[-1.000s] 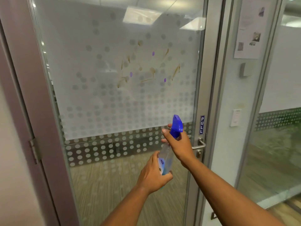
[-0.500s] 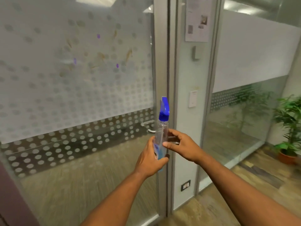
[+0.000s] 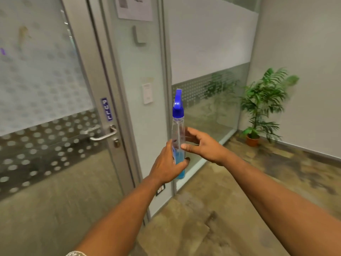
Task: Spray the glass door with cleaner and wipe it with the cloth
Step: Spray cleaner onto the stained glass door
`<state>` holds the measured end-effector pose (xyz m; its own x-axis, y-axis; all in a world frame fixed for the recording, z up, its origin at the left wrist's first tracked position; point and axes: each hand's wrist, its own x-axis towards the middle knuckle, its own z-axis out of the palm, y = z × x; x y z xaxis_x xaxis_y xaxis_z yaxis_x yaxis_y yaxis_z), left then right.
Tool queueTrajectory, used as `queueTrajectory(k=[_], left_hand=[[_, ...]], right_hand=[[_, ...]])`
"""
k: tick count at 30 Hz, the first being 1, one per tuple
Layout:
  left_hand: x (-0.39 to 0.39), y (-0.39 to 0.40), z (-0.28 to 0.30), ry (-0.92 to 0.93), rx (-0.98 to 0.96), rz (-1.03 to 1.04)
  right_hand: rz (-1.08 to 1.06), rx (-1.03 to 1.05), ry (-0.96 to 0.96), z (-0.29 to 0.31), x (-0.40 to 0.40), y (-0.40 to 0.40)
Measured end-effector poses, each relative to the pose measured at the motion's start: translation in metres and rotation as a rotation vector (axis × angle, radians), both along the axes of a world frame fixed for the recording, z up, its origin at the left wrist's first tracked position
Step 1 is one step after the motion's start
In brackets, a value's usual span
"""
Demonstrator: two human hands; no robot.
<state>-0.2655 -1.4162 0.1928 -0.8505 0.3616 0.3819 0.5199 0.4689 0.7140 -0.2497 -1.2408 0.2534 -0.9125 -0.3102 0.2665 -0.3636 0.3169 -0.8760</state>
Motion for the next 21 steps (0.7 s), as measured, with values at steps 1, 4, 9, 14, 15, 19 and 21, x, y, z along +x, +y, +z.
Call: queueTrajectory(k=[1,4,9,14,15,19,21], left_hand=[[-0.002,0.014,0.000,0.000,-0.004,-0.026],[-0.009,0.062,-0.002,-0.026,-0.043,-0.096],[-0.028,0.136,-0.009,-0.052,-0.047,-0.221],[-0.048,0.214,-0.018,-0.057,0.017,-0.329],[-0.053,0.231,-0.020,-0.062,0.035,-0.339],[-0.074,0.292,-0.026,-0.066,0.064,-0.408],[-0.084,0.320,-0.027,-0.092,0.063,-0.458]], right_hand=[[-0.014,-0.007,0.006,0.000,0.002,0.013],[-0.086,-0.014,0.022,-0.001,0.008,0.058],[-0.287,-0.007,0.031,-0.007,0.012,0.127],[-0.521,0.024,0.046,-0.025,0.009,0.185],[-0.574,0.027,0.043,-0.029,0.008,0.197],[-0.746,0.085,0.052,-0.040,0.002,0.244],[-0.815,0.113,0.056,-0.042,0.000,0.269]])
